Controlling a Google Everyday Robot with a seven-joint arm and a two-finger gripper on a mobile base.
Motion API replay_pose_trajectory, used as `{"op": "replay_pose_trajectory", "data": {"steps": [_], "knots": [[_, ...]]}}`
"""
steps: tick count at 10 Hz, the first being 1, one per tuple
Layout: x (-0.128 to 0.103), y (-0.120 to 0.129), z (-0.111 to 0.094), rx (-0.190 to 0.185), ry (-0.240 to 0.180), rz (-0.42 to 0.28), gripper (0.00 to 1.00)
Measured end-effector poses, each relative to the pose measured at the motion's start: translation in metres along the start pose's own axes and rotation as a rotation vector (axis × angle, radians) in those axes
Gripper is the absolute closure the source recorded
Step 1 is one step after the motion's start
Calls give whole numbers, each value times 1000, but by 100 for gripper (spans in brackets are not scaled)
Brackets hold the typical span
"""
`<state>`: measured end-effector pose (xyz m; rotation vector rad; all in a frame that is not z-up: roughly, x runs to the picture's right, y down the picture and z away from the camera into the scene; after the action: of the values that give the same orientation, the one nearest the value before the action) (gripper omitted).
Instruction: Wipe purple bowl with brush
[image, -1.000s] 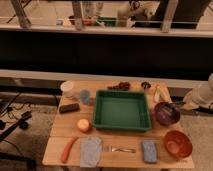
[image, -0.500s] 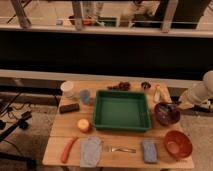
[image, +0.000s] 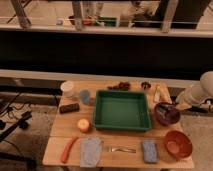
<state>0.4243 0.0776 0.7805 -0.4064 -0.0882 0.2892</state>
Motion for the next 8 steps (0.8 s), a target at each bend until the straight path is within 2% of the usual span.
{"op": "replay_pose_trajectory", "data": {"steps": [4,8], "knots": [[11,23,-17,-17,-2,-2,100],[39,36,-27,-31,22,27,100]]}}
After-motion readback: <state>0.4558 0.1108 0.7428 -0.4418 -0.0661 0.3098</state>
